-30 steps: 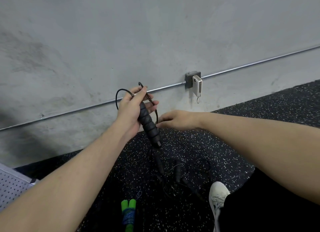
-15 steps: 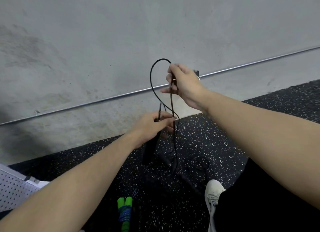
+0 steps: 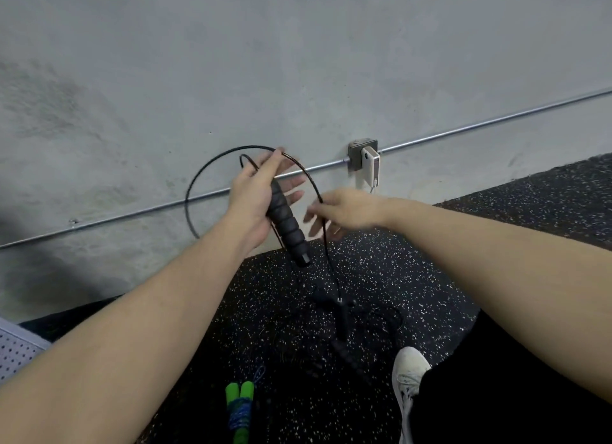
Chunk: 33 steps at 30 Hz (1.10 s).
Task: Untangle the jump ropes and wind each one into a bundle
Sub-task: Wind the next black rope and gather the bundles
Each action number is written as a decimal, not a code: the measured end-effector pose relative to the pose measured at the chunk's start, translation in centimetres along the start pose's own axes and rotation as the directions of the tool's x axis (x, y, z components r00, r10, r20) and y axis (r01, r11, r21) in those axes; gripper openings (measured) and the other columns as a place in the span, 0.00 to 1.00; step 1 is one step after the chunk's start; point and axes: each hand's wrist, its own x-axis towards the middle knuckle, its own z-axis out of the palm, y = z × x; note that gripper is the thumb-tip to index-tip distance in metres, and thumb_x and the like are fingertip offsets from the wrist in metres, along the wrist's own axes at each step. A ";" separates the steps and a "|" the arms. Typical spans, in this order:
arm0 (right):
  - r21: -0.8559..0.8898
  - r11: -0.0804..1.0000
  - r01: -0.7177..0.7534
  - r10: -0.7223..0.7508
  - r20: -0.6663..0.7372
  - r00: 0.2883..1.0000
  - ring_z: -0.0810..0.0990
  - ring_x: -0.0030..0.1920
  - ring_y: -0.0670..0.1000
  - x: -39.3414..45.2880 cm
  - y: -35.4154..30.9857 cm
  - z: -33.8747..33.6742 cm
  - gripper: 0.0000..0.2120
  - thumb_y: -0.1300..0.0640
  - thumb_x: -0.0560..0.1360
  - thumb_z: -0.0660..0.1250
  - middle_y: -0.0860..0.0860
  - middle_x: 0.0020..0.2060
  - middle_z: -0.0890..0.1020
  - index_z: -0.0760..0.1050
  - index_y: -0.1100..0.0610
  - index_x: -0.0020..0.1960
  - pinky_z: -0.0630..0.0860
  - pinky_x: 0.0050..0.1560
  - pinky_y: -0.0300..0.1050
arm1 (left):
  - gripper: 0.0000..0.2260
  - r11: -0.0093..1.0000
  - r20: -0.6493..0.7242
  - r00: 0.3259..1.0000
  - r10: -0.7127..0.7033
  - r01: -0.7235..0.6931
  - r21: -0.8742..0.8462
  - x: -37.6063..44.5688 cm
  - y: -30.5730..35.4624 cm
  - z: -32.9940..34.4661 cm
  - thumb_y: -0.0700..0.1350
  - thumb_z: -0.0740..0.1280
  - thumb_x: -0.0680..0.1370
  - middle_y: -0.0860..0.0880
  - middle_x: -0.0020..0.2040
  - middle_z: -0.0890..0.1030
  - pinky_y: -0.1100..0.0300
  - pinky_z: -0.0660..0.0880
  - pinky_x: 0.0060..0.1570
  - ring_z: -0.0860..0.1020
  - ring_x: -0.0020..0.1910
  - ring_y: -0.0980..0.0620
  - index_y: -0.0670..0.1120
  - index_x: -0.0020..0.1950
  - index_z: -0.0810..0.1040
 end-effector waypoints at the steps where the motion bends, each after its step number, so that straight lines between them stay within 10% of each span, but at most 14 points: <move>1: 0.130 0.992 -0.002 0.010 -0.061 0.998 0.85 0.42 0.54 0.1 -0.3 -0.2 0.12 0.51 0.86 0.56 0.51 0.44 0.87 0.77 0.53 0.54 0.84 0.44 0.48 | 0.07 0.999 0.015 1.000 -0.020 0.019 0.034 0.0 -0.2 -0.3 0.47 0.69 0.82 0.47 0.53 0.86 0.53 0.83 0.40 0.86 0.47 0.46 0.45 0.56 0.80; 7: 0.461 0.872 0.164 -0.033 -0.280 0.960 0.85 0.34 0.56 -0.1 -1.4 -2.4 0.11 0.52 0.85 0.58 0.56 0.40 0.87 0.77 0.55 0.58 0.83 0.35 0.45 | 0.10 0.902 0.177 0.974 -0.140 0.052 0.428 -1.8 -4.9 -1.9 0.46 0.69 0.81 0.51 0.57 0.86 0.51 0.82 0.56 0.84 0.58 0.50 0.49 0.63 0.81; 12: 0.611 0.768 0.190 0.063 -0.368 0.928 0.86 0.37 0.58 0.0 -1.6 -3.0 0.16 0.52 0.85 0.58 0.56 0.41 0.86 0.73 0.59 0.67 0.84 0.36 0.47 | 0.07 0.878 0.280 0.927 -0.248 0.093 0.469 -4.0 -6.6 -2.2 0.44 0.65 0.84 0.44 0.51 0.87 0.51 0.82 0.45 0.86 0.48 0.44 0.42 0.56 0.81; 19: 0.336 0.922 -0.194 0.201 0.014 0.979 0.84 0.52 0.55 -1.5 -0.8 -1.9 0.36 0.28 0.78 0.51 0.55 0.55 0.82 0.72 0.59 0.64 0.83 0.52 0.53 | 0.07 0.958 0.139 0.977 -0.160 0.120 0.260 -2.7 -3.5 0.5 0.45 0.65 0.83 0.45 0.45 0.87 0.48 0.83 0.41 0.85 0.40 0.42 0.43 0.55 0.80; 23: 0.090 0.984 -0.153 0.119 0.303 0.946 0.84 0.49 0.42 -3.3 -1.4 -1.6 0.21 0.38 0.82 0.54 0.44 0.54 0.83 0.70 0.49 0.67 0.81 0.57 0.46 | 0.08 0.973 0.038 0.977 -0.210 0.205 0.109 -0.8 -1.2 1.7 0.47 0.63 0.85 0.46 0.44 0.86 0.54 0.82 0.33 0.84 0.34 0.47 0.45 0.55 0.79; 25: 0.049 0.991 -0.127 0.107 0.290 0.951 0.84 0.39 0.37 -4.2 -2.2 -1.8 0.18 0.42 0.83 0.56 0.42 0.50 0.84 0.72 0.50 0.66 0.82 0.43 0.38 | 0.08 0.970 0.027 0.972 -0.233 0.230 0.072 0.0 -0.4 1.7 0.47 0.62 0.85 0.46 0.45 0.85 0.55 0.82 0.32 0.85 0.34 0.47 0.45 0.54 0.79; 28: 0.157 0.985 -0.076 0.038 0.235 0.971 0.82 0.30 0.40 -3.8 -2.1 -1.8 0.15 0.48 0.85 0.57 0.50 0.50 0.85 0.75 0.56 0.63 0.77 0.64 0.55 | 0.07 0.965 0.007 0.965 -0.262 0.262 0.002 0.3 0.3 1.2 0.46 0.63 0.85 0.45 0.45 0.85 0.56 0.82 0.33 0.86 0.34 0.47 0.45 0.52 0.78; 33: 0.397 0.916 -0.066 0.055 0.040 0.998 0.86 0.49 0.59 -1.6 -0.5 -1.6 0.15 0.50 0.85 0.58 0.57 0.51 0.85 0.75 0.57 0.64 0.84 0.50 0.54 | 0.12 0.956 -0.025 0.977 -0.211 0.212 0.204 0.2 -1.0 -0.7 0.51 0.69 0.81 0.43 0.51 0.87 0.55 0.83 0.39 0.86 0.39 0.44 0.44 0.58 0.80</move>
